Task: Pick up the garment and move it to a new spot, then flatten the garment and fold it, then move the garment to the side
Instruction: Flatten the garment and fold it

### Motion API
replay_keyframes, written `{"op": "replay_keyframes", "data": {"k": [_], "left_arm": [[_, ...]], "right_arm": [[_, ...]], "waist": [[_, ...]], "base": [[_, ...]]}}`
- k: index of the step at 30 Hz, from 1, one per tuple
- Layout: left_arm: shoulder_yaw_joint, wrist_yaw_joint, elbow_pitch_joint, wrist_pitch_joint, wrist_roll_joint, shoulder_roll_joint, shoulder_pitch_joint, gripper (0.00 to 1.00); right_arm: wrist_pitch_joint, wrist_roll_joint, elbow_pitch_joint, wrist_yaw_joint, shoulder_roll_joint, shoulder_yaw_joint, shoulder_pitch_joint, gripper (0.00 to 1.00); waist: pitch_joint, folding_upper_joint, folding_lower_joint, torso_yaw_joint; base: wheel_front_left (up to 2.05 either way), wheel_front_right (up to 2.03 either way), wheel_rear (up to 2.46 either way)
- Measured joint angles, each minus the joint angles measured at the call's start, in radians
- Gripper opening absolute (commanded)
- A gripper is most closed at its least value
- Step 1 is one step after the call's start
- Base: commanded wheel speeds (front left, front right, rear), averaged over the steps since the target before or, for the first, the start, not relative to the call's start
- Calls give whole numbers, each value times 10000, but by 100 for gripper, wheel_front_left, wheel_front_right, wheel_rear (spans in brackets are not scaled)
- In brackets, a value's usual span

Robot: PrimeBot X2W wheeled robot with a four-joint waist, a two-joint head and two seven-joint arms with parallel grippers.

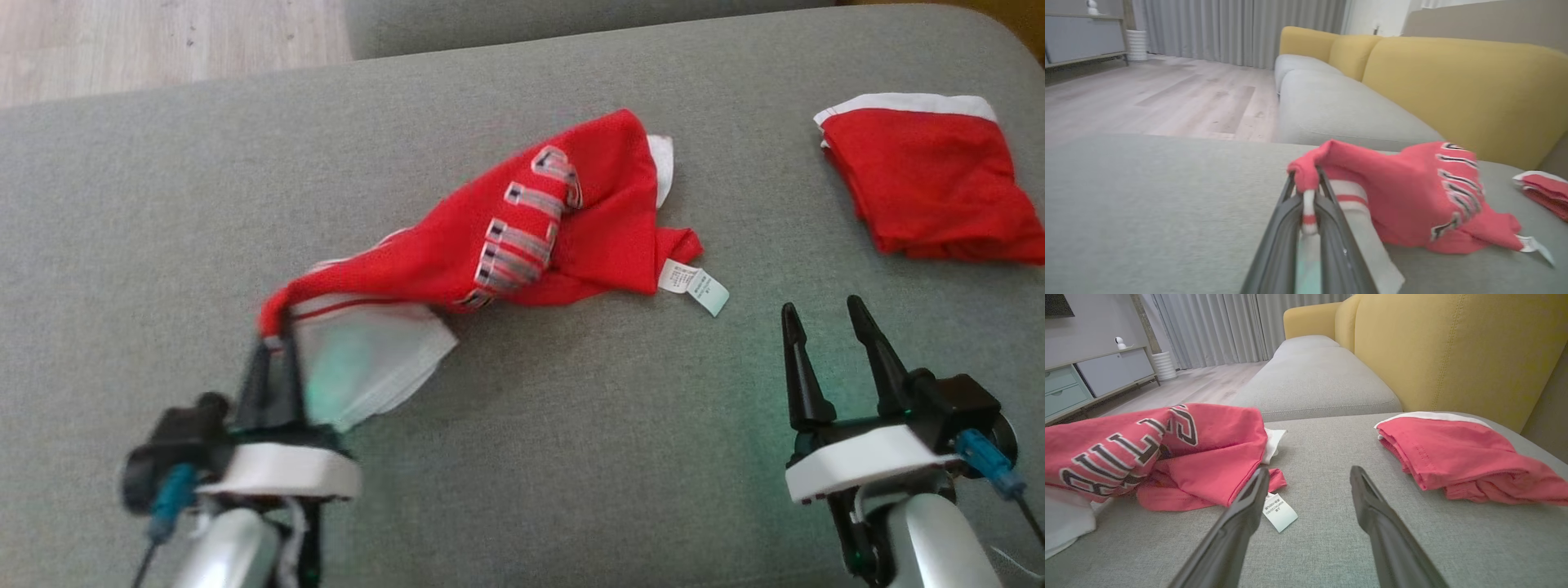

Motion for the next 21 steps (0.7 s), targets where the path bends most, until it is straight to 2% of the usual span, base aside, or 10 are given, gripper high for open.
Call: {"op": "replay_keyframes", "data": {"k": [6,8,10,11,12,13,21], "left_arm": [[516,59,784,-174,-211,199,44,0],[516,-90,1049,-247,-265,182,44,0],[487,-196,1315,-247,-339,136,43,30],[449,-209,1444,-257,-339,121,44,55],[433,-249,1551,-261,-339,86,44,87],[424,-268,1628,-267,-339,40,44,100],[431,-468,1685,-360,-314,-19,109,100]], "right_arm": [[13,-19,2,0,0,104,3,100],[15,-44,0,0,0,155,6,100],[44,-84,2,0,0,174,7,100],[46,-100,2,0,0,180,8,100],[71,-100,4,0,0,190,11,100],[102,-100,4,0,0,201,15,100],[148,-104,-6,0,0,136,106,100]], "waist": [[-27,0,0,51],[-53,0,1,57],[-93,0,0,62],[-118,0,0,63],[-148,0,1,64],[-184,0,1,65],[-529,0,0,207]], "base": [[0,0,0],[0,0,0],[0,0,0],[0,0,0],[0,0,0],[0,0,0],[0,0,0]]}}
